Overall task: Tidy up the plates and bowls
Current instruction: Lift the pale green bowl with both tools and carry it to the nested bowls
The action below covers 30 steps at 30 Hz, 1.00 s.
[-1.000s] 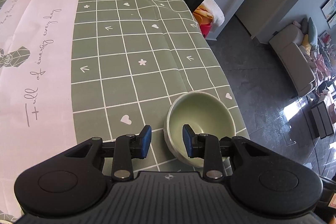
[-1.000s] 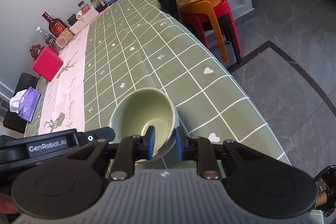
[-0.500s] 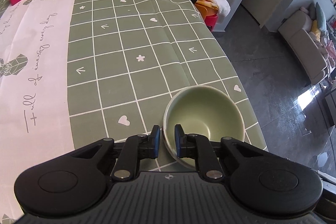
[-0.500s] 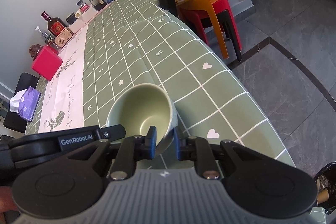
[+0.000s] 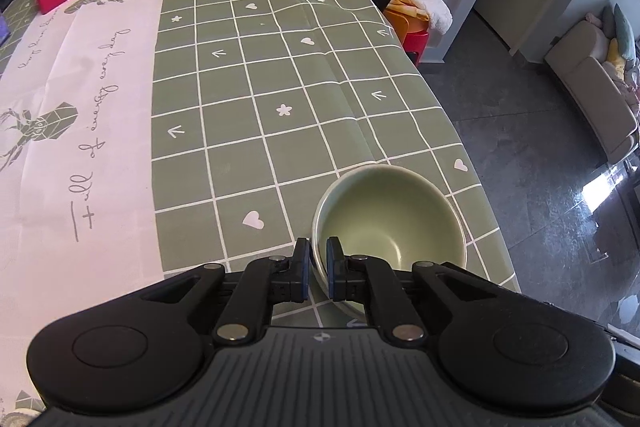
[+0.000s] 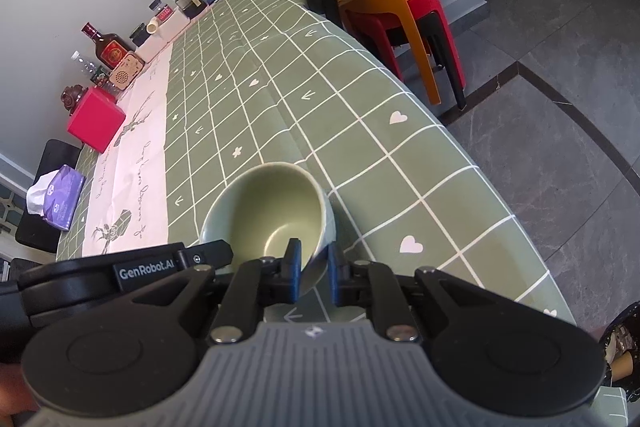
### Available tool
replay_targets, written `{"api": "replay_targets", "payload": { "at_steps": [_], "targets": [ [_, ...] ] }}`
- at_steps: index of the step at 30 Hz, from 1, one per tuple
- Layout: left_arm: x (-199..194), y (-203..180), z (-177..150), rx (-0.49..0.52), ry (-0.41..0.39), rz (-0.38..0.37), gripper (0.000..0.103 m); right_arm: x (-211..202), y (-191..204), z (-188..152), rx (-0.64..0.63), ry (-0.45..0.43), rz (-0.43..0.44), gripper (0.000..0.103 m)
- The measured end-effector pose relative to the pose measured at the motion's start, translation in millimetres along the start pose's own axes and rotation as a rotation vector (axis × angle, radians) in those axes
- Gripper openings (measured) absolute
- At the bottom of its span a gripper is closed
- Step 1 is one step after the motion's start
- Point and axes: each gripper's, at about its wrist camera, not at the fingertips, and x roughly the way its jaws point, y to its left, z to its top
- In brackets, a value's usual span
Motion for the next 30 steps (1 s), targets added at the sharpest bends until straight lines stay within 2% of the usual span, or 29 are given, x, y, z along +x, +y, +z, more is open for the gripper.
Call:
{"api": "replay_targets", "payload": {
  "at_steps": [8,14,19,22,26,29,30],
  "targets": [
    [-12,10,-15,-0.006,0.037,0.033,0.009,-7,9,-13,-0.032,0.037,0.021,0.011],
    [-6,19,-19,-0.029,0.075,0.025,0.011,-5,13,-17,-0.055,0.045,0.016,0.011],
    [-3,17,-20,0.004,0.058,0.009,0.011,-1,9,-14,-0.059,0.038,0.020,0.014],
    [-1,16,-17,0.014,0.042,0.006,0.016,3,5,-11,-0.052,0.037,0.032,0.014],
    [5,13,-15,0.045,0.053,0.013,0.016,8,4,-10,-0.057,0.051,0.029,0.014],
    [7,11,-16,0.063,0.049,0.027,0.013,14,1,-9,-0.036,0.072,0.044,0.015],
    [7,11,-16,0.067,0.047,0.038,0.008,15,0,-9,-0.026,0.076,0.048,0.013]
  ]
}}
